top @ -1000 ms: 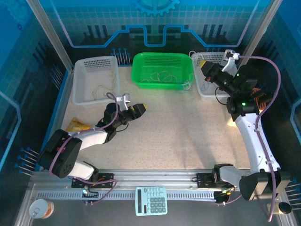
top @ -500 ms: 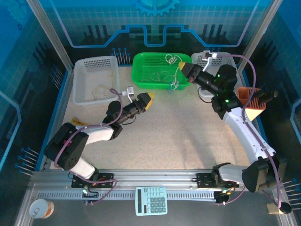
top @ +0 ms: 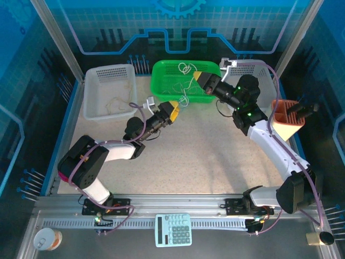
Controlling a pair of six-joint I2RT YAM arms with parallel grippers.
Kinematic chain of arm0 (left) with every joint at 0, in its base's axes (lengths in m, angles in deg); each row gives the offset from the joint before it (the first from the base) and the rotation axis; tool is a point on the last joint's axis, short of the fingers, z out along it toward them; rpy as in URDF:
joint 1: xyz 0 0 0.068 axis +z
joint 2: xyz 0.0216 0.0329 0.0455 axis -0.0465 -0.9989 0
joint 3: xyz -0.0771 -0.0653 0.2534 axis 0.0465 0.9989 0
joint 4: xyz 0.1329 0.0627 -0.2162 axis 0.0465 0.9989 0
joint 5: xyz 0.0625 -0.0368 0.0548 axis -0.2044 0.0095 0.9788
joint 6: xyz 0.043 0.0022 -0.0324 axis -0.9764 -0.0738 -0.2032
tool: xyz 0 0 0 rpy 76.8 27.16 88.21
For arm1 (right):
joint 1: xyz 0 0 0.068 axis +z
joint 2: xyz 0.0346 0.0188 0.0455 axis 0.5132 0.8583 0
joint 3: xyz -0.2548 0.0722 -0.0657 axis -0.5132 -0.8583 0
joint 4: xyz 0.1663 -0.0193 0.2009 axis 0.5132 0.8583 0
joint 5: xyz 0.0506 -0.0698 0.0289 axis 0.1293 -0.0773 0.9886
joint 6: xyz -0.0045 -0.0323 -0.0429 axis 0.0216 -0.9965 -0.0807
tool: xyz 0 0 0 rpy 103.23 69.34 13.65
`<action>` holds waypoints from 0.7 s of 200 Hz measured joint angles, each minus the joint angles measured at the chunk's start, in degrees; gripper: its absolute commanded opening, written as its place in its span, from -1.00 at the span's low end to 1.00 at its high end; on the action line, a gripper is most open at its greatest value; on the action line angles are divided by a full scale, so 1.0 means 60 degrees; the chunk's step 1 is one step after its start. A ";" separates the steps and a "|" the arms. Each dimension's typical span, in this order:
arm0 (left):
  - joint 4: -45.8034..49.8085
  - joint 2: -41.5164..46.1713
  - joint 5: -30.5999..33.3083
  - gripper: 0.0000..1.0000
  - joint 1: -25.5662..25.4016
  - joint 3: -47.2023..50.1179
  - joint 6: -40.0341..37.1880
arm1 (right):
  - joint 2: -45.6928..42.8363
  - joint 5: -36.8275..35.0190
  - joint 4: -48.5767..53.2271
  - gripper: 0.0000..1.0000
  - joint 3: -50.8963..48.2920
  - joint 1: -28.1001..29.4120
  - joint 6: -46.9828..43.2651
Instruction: Untangle the cables
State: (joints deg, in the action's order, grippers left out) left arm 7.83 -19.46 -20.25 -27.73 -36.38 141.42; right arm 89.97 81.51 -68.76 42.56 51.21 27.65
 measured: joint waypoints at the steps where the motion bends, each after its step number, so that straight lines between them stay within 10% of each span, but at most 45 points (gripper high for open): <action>1: -0.0007 0.0000 0.0025 0.35 0.0000 -0.0004 -0.0004 | 0.0000 0.0000 -0.0007 -1.00 0.0000 0.0011 0.0015; 97: -0.0124 0.0000 0.0594 -0.18 -0.0018 -0.0018 -0.0204 | -0.0004 -0.0182 -0.0168 -1.00 0.0000 0.0113 0.0098; 140: -0.0164 0.0007 0.0769 -0.97 -0.0025 -0.0004 -0.0295 | -0.0098 -0.0273 -0.0138 -1.00 -0.0004 0.0080 0.0091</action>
State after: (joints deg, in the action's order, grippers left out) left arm 6.85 -19.41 -15.63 -27.88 -36.41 139.65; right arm 89.38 79.87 -69.59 42.54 51.70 28.19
